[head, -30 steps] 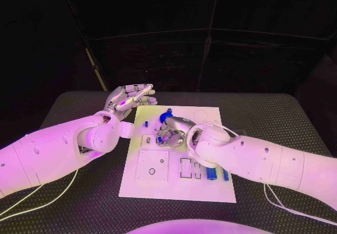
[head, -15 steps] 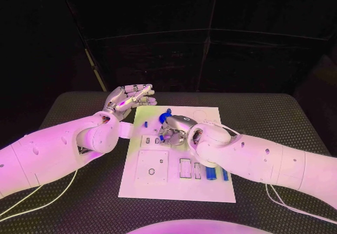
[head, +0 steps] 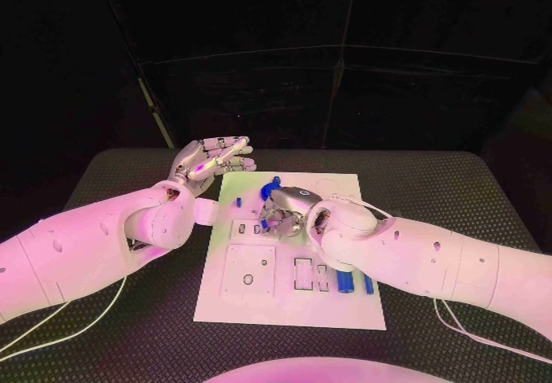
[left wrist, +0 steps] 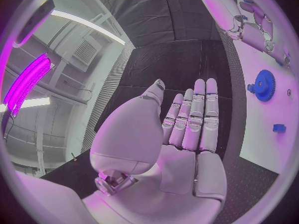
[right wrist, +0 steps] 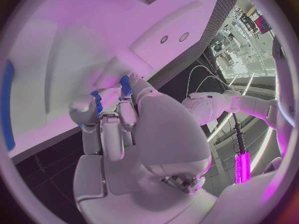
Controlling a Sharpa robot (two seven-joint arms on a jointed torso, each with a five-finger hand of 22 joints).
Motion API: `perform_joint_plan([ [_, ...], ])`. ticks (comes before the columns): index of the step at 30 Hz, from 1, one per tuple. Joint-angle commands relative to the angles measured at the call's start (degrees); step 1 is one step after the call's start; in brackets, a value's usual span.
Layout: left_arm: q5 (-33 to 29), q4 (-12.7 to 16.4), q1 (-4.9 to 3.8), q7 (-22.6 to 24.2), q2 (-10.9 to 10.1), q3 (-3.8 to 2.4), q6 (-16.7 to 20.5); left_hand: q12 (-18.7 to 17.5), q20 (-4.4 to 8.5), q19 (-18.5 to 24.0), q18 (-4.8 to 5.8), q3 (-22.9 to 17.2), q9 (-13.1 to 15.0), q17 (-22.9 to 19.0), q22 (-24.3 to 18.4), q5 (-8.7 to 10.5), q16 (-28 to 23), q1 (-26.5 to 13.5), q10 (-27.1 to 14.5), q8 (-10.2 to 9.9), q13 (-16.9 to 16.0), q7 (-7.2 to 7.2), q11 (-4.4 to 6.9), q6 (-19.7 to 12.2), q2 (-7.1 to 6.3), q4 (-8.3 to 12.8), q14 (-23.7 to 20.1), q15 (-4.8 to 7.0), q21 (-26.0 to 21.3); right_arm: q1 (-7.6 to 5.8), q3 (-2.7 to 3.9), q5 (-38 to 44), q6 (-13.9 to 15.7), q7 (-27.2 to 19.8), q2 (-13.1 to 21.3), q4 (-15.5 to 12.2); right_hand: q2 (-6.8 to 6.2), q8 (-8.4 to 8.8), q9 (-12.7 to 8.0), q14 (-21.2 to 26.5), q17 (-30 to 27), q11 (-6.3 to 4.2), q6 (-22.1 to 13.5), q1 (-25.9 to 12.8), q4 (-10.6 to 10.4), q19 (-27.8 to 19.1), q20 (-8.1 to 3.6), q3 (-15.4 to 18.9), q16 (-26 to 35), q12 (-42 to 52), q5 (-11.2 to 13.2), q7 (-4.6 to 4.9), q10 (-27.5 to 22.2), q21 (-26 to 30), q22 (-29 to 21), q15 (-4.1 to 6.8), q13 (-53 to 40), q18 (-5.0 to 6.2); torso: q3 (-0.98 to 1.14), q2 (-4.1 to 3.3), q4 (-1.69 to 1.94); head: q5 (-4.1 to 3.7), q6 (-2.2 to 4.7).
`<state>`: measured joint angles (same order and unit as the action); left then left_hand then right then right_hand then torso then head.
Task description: Assemble the parts on the task board
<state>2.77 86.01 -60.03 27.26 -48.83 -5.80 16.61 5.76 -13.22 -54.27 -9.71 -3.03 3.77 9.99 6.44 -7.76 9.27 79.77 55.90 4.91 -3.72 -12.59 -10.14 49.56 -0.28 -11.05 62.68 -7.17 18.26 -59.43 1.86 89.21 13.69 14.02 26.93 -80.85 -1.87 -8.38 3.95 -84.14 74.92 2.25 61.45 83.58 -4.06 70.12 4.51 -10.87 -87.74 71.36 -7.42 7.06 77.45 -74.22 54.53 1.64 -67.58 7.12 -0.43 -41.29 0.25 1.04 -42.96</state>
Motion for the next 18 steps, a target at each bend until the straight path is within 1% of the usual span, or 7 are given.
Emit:
perform_joint_plan([
  [1,0.18,0.09,-0.11,0.22,-0.01,-0.05,-0.66,-0.37,-0.14,-0.37,-0.78,0.05,0.02,0.07,-0.06,0.25,-0.38,0.72,0.3,-0.19,0.04,-0.77,-0.24,0.39,-0.05,0.43,0.32,-0.12,-0.27,0.3,-0.33,0.69,-3.53,1.8,0.09,0.24,-0.15,0.56,-0.18,-4.38,8.07,0.11,-0.48,-0.93,-0.13,-0.57,0.13,0.13,0.12,-0.7,0.18,0.24,-0.85,0.34,-0.2,0.0,0.34,-0.33,0.0,0.01,-0.02,0.02,-0.06],
  [6,0.18,0.08,-0.11,0.18,-0.03,-0.05,-0.66,-0.37,-0.14,-0.37,-0.78,0.05,0.02,0.07,-0.06,0.25,-0.38,0.72,0.3,-0.19,0.04,-0.77,-0.24,0.39,-0.05,0.43,0.32,-0.12,-0.27,0.3,-0.33,0.84,-3.92,2.2,0.08,0.23,-0.76,1.19,-0.25,-4.33,7.86,0.39,-1.44,-1.74,-0.34,-0.74,0.32,0.24,0.23,-1.56,0.15,0.59,-1.45,0.53,-0.45,-0.23,1.18,-0.3,0.0,0.01,0.05,-0.03,-0.06],
  [12,0.18,0.05,-0.11,0.14,-0.04,-0.05,-0.66,-0.37,-0.14,-0.37,-0.78,0.05,0.02,0.07,-0.06,0.25,-0.38,0.72,0.3,-0.19,0.04,-0.77,-0.24,0.39,-0.05,0.43,0.32,-0.12,-0.27,0.3,-0.33,1.0,-3.96,2.47,0.0,0.2,-1.02,1.53,-0.25,-4.3,7.76,0.55,-1.97,-2.07,-0.43,-0.84,0.46,0.19,0.29,-1.84,0.02,0.78,-1.64,0.65,-0.63,-0.37,1.42,-0.27,0.02,0.01,0.03,-0.02,-0.04],
  [18,0.18,0.03,-0.11,0.13,-0.04,-0.05,-0.67,-0.46,-0.14,-0.37,-0.78,0.04,0.02,0.09,-0.13,0.26,-0.53,0.8,0.32,-0.28,0.05,-0.76,-0.24,0.41,-0.02,0.57,0.29,-0.12,-0.32,0.3,-0.33,1.22,-3.73,2.79,-0.03,0.19,-1.38,1.81,-0.24,-4.3,7.77,0.71,-2.42,-2.51,-0.59,-0.86,0.59,0.24,0.3,-2.01,-0.12,0.95,-1.76,0.7,-0.67,-0.51,1.57,-0.26,-0.01,0.0,0.0,-0.05,-0.11],
])
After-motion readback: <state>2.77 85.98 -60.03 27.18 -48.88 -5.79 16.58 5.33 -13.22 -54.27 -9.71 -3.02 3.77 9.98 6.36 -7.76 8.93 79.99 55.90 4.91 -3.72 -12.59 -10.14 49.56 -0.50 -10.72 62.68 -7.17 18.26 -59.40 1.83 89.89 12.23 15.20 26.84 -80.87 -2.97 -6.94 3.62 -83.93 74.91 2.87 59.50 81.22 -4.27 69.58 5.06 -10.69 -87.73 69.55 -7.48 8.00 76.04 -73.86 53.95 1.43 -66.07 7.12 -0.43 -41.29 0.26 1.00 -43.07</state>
